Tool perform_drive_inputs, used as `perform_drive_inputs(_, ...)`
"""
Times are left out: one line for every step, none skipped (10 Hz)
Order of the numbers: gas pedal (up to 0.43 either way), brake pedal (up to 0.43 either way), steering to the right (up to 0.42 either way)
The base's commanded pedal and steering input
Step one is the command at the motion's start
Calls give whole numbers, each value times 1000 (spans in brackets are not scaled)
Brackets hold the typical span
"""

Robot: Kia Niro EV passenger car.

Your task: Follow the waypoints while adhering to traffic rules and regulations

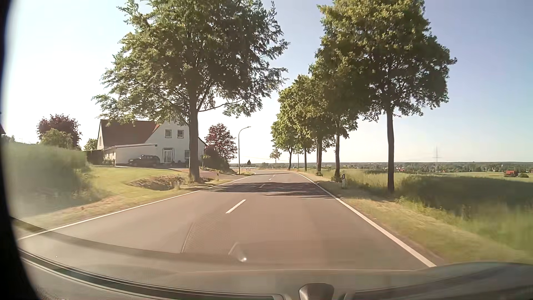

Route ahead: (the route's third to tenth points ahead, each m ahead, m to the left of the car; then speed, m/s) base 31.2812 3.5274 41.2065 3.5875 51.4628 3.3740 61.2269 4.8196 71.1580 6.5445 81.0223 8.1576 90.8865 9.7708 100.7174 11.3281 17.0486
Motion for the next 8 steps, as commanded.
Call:
perform_drive_inputs(209, 6, 2)
perform_drive_inputs(209, 6, 2)
perform_drive_inputs(209, 6, 2)
perform_drive_inputs(209, 6, 2)
perform_drive_inputs(209, 6, 2)
perform_drive_inputs(209, 6, 2)
perform_drive_inputs(209, 6, 2)
perform_drive_inputs(197, 6, 2)
